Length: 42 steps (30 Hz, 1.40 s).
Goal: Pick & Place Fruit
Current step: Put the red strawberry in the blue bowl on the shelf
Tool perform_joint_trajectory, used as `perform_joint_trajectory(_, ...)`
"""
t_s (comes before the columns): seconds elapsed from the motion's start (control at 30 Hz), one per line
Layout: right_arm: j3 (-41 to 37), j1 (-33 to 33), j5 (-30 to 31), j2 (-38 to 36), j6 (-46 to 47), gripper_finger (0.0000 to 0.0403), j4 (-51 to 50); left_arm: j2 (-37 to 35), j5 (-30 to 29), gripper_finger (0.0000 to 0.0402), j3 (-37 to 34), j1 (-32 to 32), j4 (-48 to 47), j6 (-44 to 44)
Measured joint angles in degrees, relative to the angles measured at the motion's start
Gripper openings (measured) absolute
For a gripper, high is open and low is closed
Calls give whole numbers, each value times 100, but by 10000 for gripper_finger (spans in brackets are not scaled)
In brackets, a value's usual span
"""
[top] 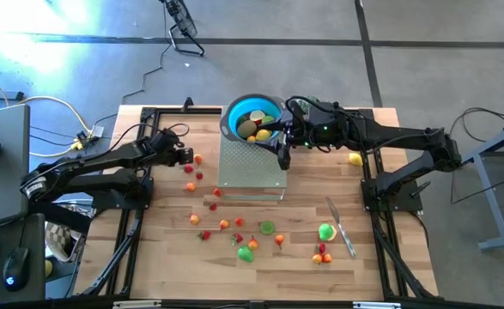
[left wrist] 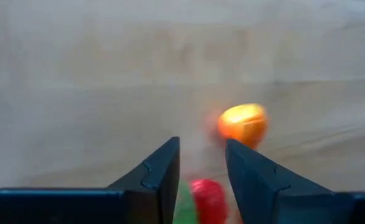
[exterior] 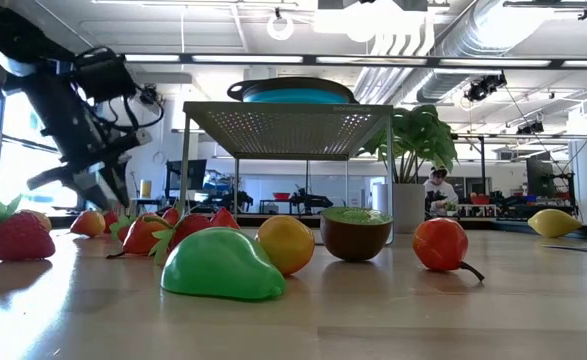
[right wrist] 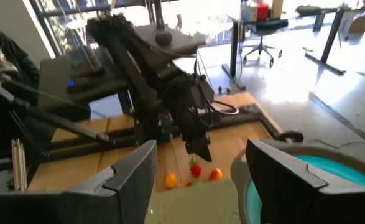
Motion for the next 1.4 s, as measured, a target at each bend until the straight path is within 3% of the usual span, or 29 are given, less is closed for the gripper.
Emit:
perform_joint_trajectory(0.27, 0, -7, 11, 2, -161, 239, 960, -240, -8, 127, 186, 0, -15, 163)
perform_joint_trajectory(0.87, 0, 0, -13, 2, 22, 239, 800, -299, 824, 127, 188, -2, 39, 578)
perform_joint_trajectory(1.4, 0, 0, -295, 2, 168, 239, 756, -1235, 1146, 127, 188, -4, -55, 1037)
